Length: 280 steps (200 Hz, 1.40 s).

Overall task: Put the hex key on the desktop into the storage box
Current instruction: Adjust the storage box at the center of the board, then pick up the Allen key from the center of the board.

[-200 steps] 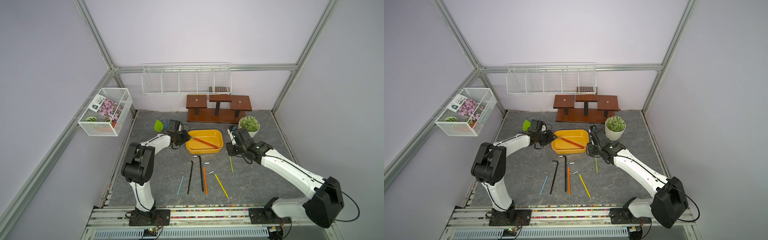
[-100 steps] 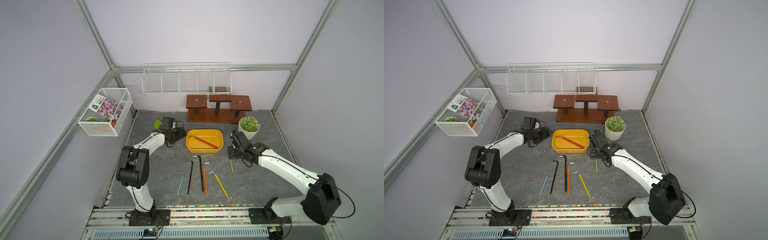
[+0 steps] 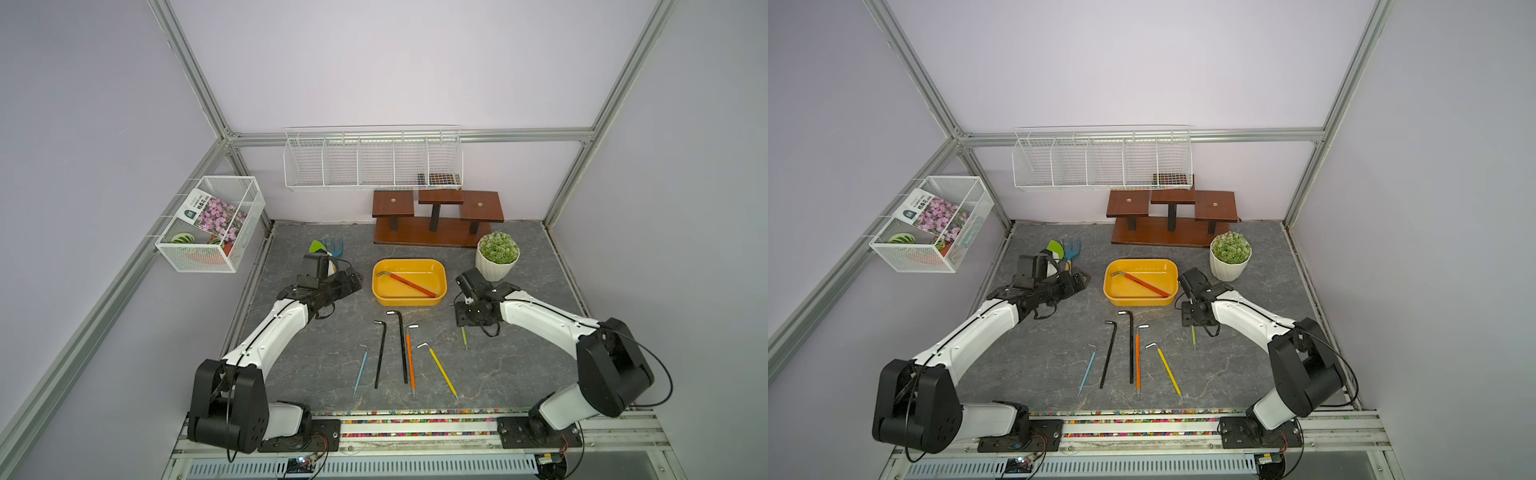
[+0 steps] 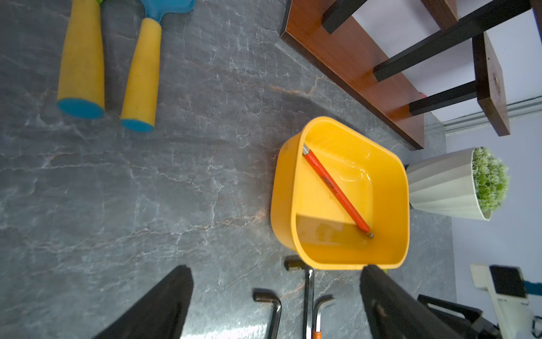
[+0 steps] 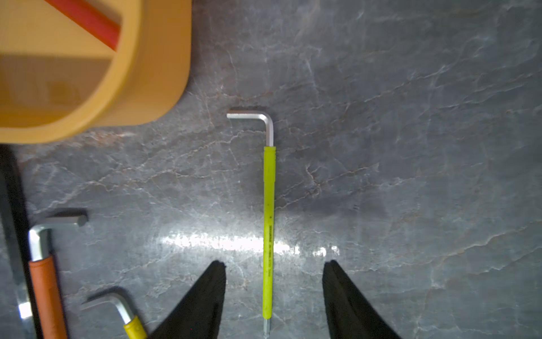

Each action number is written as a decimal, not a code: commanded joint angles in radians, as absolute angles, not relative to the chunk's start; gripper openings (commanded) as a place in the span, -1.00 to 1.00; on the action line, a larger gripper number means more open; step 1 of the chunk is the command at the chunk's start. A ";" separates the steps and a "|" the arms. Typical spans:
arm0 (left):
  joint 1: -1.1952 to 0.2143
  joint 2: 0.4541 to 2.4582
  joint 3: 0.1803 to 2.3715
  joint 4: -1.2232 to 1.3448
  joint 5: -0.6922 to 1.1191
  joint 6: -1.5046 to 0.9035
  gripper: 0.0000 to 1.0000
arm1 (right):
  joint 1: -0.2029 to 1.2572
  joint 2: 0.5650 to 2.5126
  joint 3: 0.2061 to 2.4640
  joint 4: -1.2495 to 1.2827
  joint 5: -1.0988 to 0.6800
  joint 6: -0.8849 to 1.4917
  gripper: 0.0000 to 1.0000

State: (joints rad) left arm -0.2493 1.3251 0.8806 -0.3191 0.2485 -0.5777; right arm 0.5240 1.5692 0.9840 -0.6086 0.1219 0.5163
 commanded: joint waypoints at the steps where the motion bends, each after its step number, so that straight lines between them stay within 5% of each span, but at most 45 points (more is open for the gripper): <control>1: -0.250 1.260 0.834 -0.299 0.219 -0.540 0.88 | 0.506 1.618 0.981 -0.608 0.106 0.532 0.11; 99: -0.251 1.223 0.749 -0.284 0.150 -0.494 0.89 | 0.508 1.727 0.975 -0.565 0.138 0.548 -0.01; 214: -0.250 1.188 0.736 -0.317 0.140 -0.531 0.88 | 0.581 1.712 0.994 -0.612 0.240 0.544 -0.82; 280: -0.251 1.151 0.746 -0.329 0.173 -0.564 0.88 | 0.588 1.562 0.977 -0.675 0.278 0.504 -0.89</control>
